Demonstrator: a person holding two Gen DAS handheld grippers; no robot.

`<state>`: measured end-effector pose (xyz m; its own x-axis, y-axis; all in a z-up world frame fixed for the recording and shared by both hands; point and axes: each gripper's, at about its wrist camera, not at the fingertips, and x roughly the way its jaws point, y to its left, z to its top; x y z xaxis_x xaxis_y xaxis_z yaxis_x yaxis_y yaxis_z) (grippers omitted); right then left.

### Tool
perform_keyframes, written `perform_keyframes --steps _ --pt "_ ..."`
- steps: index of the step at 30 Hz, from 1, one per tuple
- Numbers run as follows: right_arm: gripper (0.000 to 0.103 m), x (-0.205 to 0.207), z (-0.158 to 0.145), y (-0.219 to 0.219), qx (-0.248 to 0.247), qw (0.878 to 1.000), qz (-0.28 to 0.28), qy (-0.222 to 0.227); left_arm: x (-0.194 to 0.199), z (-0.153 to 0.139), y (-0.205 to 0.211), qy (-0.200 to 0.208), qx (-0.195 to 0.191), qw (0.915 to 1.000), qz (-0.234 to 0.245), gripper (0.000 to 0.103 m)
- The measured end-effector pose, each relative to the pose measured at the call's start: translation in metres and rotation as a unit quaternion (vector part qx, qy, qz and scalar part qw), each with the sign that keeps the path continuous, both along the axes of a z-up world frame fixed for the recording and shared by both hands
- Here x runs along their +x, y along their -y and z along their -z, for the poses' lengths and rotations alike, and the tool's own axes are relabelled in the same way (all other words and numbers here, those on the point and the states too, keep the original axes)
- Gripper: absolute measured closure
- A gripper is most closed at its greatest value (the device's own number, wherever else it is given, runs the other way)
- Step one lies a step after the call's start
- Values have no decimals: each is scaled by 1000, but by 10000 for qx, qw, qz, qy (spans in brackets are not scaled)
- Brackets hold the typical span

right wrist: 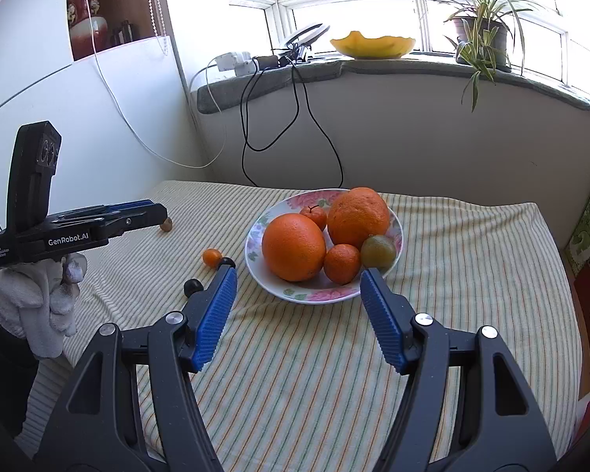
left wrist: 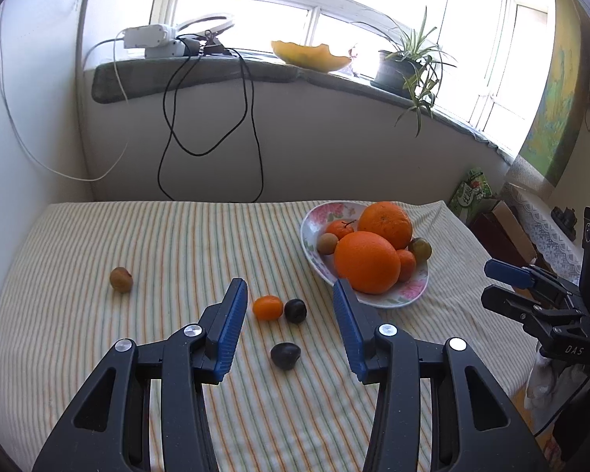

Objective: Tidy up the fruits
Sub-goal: 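Withdraw both grippers from the plate toward the remaining loose fruits, then bring the left gripper around a brown fruit while the right reaches a dark plum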

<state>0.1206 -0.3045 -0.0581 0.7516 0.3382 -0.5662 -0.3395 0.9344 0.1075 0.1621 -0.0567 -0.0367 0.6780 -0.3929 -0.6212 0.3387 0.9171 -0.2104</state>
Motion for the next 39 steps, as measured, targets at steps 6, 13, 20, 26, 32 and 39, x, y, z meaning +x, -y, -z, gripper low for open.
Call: perform_keyframes --steps 6,13,20,26,32,39 --pt "35 -4 4 -22 -56 9996 -267 -55 -9 12 -29 -105 65 9996 -245 59" --pt "35 -1 13 -52 -183 9977 -624 -179 -7 29 -60 -276 129 9979 -569 59" --pt "44 5 27 -85 -354 9942 -954 -356 4 40 -84 -365 144 9955 -858 59" --pt "51 13 37 -106 -435 9913 -1130 -506 16 46 -98 -413 204 9940 -993 59" --pt "63 24 47 -121 -520 9888 -1233 -666 34 51 -105 -457 278 9930 -1054 59" --pt "68 35 58 -141 -674 9852 -1349 -812 56 56 -109 -510 370 9926 -1039 63"
